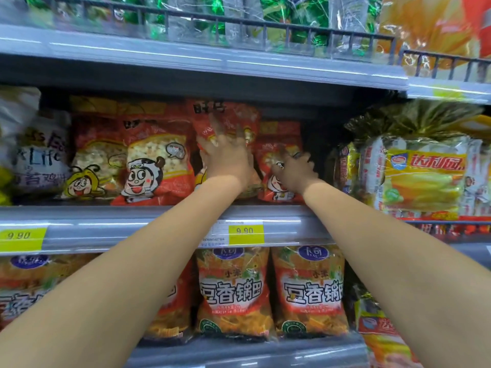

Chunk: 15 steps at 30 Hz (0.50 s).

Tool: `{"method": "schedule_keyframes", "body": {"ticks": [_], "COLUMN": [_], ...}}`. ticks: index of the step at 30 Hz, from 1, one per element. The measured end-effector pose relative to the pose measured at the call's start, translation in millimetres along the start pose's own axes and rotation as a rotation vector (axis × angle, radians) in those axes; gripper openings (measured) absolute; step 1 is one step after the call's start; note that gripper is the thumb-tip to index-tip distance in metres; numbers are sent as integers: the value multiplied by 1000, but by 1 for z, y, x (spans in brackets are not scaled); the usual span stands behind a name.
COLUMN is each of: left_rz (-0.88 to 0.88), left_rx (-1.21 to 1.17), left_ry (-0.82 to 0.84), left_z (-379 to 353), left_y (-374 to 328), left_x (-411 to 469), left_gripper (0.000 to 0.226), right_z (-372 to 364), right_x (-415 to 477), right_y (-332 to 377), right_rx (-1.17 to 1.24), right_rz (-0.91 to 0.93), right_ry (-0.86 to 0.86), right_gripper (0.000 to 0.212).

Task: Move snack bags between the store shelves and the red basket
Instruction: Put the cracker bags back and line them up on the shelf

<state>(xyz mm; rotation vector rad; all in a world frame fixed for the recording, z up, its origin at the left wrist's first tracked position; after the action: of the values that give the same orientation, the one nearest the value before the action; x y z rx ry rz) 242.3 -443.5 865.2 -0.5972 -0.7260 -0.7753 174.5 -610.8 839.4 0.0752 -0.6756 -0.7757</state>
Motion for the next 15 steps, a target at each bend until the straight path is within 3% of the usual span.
{"method": "schedule_keyframes", "body": {"ticks": [3, 8, 15], "left_rz": [-68, 20, 27], "left_rx": [57, 90, -24], "left_ry": [-103, 250, 327], "left_z": [9, -32, -22], "left_y": [-3, 14, 13], "left_x": [4, 12, 2], "left_gripper": [62, 78, 91], "right_z": [4, -12, -6], "right_x": [0, 5, -8], "right_y": [0, 0, 0], "right_rx": [0, -49, -39], "right_rz": [7, -19, -34], "right_ry": [-39, 91, 132], "right_gripper": [60, 69, 86]}}
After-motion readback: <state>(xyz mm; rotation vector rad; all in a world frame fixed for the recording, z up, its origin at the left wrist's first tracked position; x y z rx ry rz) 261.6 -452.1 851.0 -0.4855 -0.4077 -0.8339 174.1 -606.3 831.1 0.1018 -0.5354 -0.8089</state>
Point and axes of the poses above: each hand's wrist, its own x-axis towards the middle knuckle, its own z-axis out of the back of the hand, y = z × x, the point moved 9 cm from there along x, towards the middle knuckle
